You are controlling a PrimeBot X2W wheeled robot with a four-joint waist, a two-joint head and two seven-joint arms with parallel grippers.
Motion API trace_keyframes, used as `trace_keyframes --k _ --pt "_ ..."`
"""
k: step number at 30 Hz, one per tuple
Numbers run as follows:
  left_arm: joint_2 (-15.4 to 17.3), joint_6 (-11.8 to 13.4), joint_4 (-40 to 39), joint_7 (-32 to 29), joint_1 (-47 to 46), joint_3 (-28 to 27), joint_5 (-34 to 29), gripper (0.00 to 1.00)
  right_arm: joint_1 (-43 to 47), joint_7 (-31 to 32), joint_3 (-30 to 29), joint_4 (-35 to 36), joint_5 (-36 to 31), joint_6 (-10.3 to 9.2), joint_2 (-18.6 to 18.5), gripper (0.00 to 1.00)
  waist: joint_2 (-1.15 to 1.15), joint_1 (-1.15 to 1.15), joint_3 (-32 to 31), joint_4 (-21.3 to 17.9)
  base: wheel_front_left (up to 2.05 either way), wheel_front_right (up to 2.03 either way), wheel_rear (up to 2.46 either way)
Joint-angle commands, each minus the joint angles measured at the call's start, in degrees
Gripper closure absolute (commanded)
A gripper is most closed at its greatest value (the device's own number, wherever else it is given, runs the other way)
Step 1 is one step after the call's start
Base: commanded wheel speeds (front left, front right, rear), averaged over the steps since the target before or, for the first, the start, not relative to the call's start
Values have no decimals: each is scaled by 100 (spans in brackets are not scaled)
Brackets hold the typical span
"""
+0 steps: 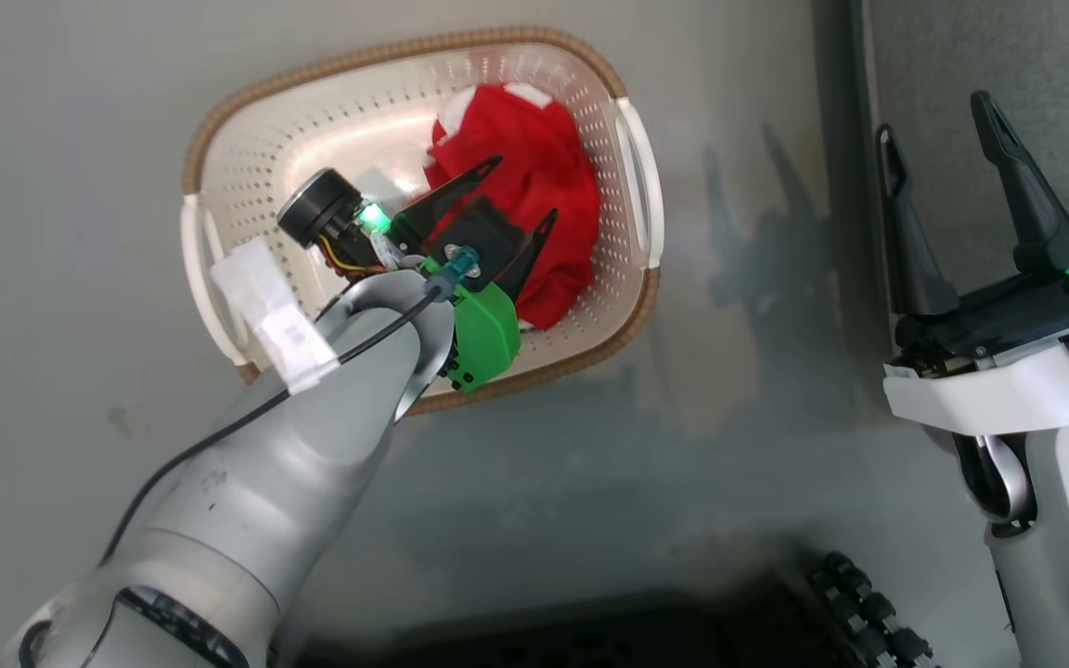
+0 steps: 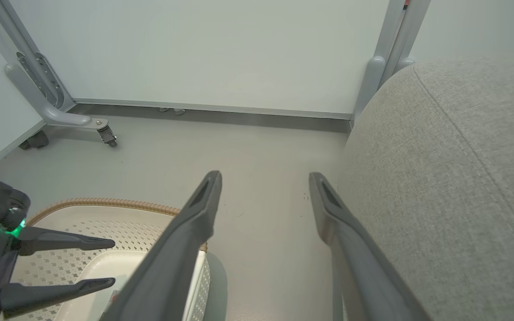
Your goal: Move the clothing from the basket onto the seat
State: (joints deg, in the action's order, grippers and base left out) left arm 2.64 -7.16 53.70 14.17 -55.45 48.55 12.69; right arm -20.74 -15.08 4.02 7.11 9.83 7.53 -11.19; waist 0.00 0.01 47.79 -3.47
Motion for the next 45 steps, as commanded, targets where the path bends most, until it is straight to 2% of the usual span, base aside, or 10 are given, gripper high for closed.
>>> trace_keyframes --k 1,6,11,14,25,30,36,37,38,45 --pt "43 -28 149 27 -230 214 -142 0 -131 -13 29 52 32 -7 43 0 0 -1 801 -295 0 0 0" --pt "118 -35 616 77 -631 1164 -221 0 -300 -13 86 201 153 -7 224 0 0 -1 1145 -551 0 0 0" --pt "170 -34 949 103 -1031 1568 9 0 -399 -13 104 296 228 -7 266 0 0 -1 1445 -673 0 0 0" --pt "192 -12 1239 98 -1325 1699 -112 0 -469 -13 134 350 225 -7 278 0 0 -1 1609 -722 0 0 0" --pt "72 92 1817 0 -1501 1881 -102 0 -364 -12 331 511 248 -7 219 0 0 -1 1739 -759 0 0 0" --pt "50 382 1908 -79 -1502 1954 -146 0 -335 -12 440 571 263 -7 200 0 0 -1 1760 -788 0 0 0" --pt "48 517 1972 -100 -1452 2059 -194 0 -344 -12 504 631 282 -7 165 0 0 -1 1765 -791 0 0 0" --pt "51 513 1979 -111 -1437 2064 -177 13 -350 -12 504 636 285 -7 151 0 0 -1 1766 -788 0 0 0" --pt "72 501 1987 -125 -1422 2060 -149 100 -361 -12 508 648 292 -7 139 0 0 -1 1768 -784 0 0 0" --pt "124 490 2007 -143 -1362 2014 -14 100 -426 -12 534 680 291 -7 100 0 0 -1 1762 -768 0 0 0"
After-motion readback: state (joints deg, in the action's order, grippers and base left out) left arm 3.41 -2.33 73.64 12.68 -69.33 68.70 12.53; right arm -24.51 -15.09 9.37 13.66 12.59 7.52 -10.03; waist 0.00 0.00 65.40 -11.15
